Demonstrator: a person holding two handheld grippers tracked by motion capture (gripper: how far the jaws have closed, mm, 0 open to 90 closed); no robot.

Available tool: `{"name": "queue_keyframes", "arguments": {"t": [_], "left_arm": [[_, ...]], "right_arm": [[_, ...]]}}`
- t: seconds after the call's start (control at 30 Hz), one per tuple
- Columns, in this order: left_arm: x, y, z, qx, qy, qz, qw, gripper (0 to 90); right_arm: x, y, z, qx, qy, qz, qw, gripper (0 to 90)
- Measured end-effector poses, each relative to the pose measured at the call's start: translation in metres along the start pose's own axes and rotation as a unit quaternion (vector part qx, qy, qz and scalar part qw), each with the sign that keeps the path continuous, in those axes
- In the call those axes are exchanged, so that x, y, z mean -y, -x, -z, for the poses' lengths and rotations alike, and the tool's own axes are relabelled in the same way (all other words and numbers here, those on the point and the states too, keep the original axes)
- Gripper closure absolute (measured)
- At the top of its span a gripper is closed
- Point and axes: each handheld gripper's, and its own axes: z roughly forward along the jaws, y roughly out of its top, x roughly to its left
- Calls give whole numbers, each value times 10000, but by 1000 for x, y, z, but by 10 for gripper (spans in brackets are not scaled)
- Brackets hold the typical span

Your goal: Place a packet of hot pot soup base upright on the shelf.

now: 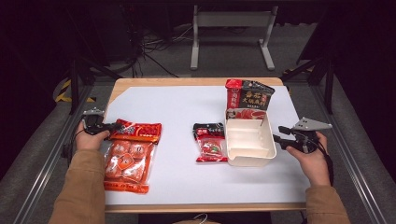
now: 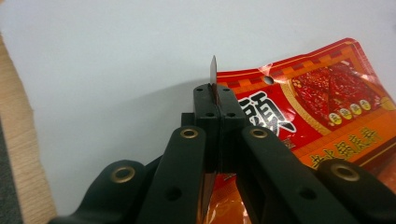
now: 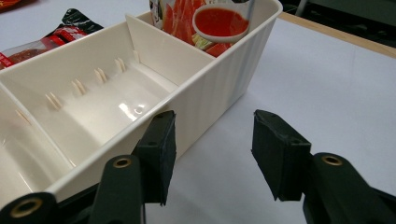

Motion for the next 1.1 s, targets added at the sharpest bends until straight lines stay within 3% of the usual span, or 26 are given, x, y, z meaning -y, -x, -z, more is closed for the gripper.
{"name": "queue_keyframes", "arguments": {"t": [0.3, 0.57, 0.73, 0.93, 1.1], "left_arm": [[-9, 8, 28, 79, 370, 94, 9992, 900], [-17, 19, 55, 417, 874, 376, 9946, 900], [-23, 25, 70, 430, 911, 286, 9945, 900], [-30, 39, 88, 529, 1119, 177, 9922, 900], [-37, 54, 102, 645, 1258, -71, 9899, 900]], "right_arm": [[-6, -1, 6, 84, 28, -99, 9999, 551], [-19, -6, 17, 62, 167, -74, 9998, 590], [-28, -11, 24, 3, 266, -73, 9996, 613], [-37, -20, 31, -139, 360, -61, 9992, 655], [-43, -26, 35, -236, 409, 8, 9989, 671]]}}
